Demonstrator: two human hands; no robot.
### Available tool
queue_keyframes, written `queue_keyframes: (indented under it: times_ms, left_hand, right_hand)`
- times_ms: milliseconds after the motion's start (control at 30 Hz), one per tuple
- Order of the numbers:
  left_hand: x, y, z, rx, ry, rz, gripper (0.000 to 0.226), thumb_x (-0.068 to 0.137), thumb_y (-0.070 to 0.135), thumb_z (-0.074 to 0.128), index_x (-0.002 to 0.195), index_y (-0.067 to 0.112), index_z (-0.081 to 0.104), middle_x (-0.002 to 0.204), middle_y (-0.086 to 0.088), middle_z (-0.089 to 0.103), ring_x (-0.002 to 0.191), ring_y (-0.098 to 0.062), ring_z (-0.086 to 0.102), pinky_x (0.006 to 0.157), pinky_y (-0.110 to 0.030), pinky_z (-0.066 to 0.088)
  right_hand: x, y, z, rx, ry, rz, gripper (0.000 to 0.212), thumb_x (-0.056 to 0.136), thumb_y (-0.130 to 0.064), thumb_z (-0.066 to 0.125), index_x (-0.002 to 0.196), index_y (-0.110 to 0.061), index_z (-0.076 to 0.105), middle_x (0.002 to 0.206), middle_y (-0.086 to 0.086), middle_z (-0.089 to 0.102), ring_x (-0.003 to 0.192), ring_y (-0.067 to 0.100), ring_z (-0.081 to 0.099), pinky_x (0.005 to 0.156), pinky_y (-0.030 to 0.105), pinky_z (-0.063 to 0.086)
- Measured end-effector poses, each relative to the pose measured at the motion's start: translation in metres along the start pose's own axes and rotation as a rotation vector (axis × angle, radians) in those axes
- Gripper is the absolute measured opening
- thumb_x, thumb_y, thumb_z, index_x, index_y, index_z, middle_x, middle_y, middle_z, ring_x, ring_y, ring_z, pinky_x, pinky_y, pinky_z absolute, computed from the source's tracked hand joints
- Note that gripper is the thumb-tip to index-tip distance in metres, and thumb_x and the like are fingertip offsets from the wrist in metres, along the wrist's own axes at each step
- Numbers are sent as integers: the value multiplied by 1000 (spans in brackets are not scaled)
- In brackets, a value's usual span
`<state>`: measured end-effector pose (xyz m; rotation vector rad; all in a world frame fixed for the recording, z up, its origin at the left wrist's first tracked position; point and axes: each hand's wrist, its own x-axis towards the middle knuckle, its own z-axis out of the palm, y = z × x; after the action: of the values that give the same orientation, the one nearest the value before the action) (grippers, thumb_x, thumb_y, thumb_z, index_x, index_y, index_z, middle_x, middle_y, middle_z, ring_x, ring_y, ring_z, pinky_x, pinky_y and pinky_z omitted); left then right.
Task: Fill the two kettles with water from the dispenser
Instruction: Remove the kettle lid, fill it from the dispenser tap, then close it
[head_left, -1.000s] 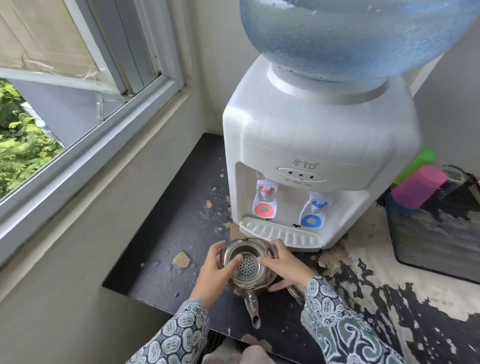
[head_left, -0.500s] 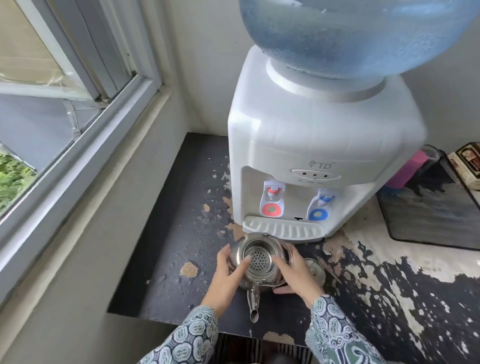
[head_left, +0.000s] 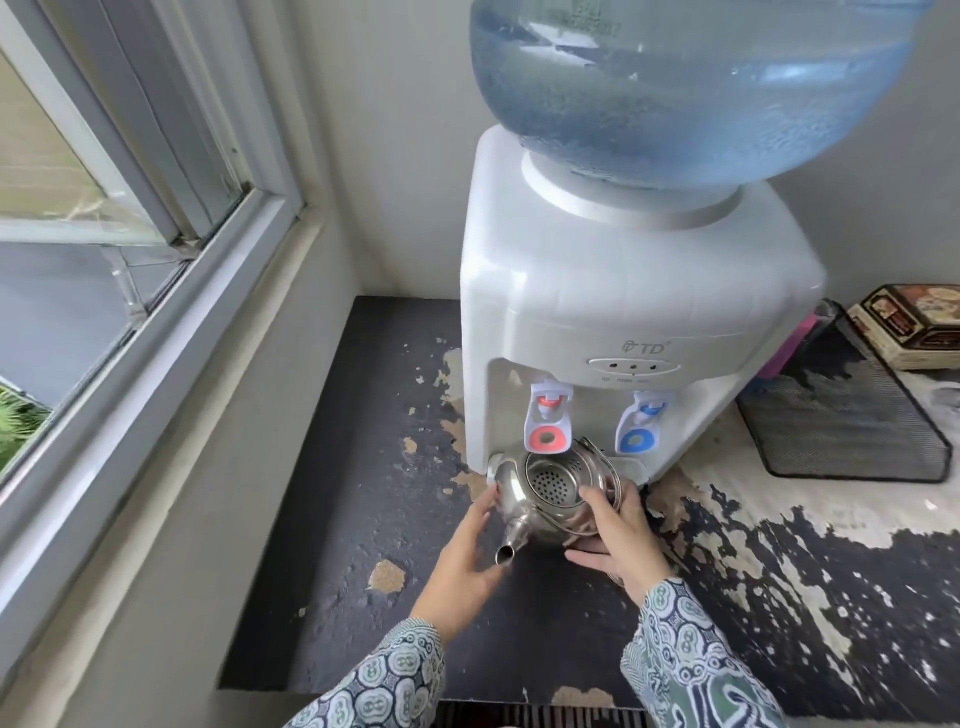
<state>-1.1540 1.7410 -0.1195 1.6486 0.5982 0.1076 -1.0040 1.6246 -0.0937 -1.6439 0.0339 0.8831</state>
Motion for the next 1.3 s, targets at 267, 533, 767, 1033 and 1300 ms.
queue_keyframes:
  times_ms: [267,533,767,1033,1300]
  left_hand:
    - [26,-6,12,100,29,115,108,70,23,79,146,30,4,156,12,10,142,-5,17,119,-33,18]
    - [37,5,10,-225,304,12,27,92,25,51,110,45,46,116,6,62,109,-13,61,100,-43,46]
    - [43,13,10,-336,500,-109,20,90,29,55,72,37,53,88,-2,68,89,-28,67,85,-61,51]
    - [40,22,17,-331,577,-100,26,88,29,58,64,37,52,77,-6,67,74,-25,65,74,-58,56]
    - [40,17,17,-312,611,-104,25,88,33,58,64,35,51,75,1,69,76,-24,66,77,-56,56]
  right_hand:
    - [0,-12,8,-103,-24,39,35,88,-39,54,109,-27,28,92,1,49,86,34,62,60,37,60]
    - [-13,-30,1,-508,-180,7,50,87,-58,37,114,-17,29,96,5,54,94,28,62,76,38,57]
    - [-26,-41,-6,-858,67,-454,32,89,-45,46,115,-26,44,80,-10,55,75,9,56,69,31,48]
    - [7,-75,14,-962,46,-528,29,91,-42,47,85,-16,57,71,-3,58,71,20,59,58,30,45]
    - [3,-72,13,-628,-96,-562,44,84,-17,55,49,-19,28,46,-6,28,48,10,28,53,30,24]
